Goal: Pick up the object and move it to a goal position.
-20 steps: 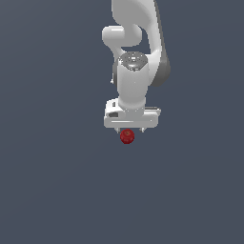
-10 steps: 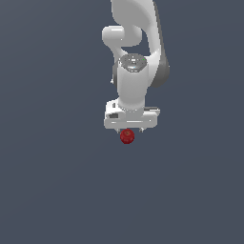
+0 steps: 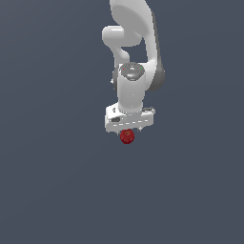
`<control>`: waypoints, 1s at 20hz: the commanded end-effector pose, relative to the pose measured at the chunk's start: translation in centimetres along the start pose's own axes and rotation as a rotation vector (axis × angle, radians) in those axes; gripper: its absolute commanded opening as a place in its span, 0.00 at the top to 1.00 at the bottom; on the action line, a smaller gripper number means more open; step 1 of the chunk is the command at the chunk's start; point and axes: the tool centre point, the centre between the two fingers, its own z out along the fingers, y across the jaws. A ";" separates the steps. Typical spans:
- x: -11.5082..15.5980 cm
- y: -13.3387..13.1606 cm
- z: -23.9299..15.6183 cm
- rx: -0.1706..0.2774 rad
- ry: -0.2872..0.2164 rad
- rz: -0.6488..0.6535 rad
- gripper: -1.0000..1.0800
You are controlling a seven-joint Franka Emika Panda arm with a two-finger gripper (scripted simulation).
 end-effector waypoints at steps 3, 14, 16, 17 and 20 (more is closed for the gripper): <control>-1.5 -0.1 1.9 -0.003 -0.012 -0.107 0.04; -3.7 -0.3 4.5 -0.002 -0.028 -0.261 0.04; -3.8 -0.3 4.7 -0.002 -0.029 -0.270 0.04; -3.9 -0.3 4.7 -0.002 -0.029 -0.272 0.04; -3.8 -0.3 4.7 -0.002 -0.029 -0.268 0.04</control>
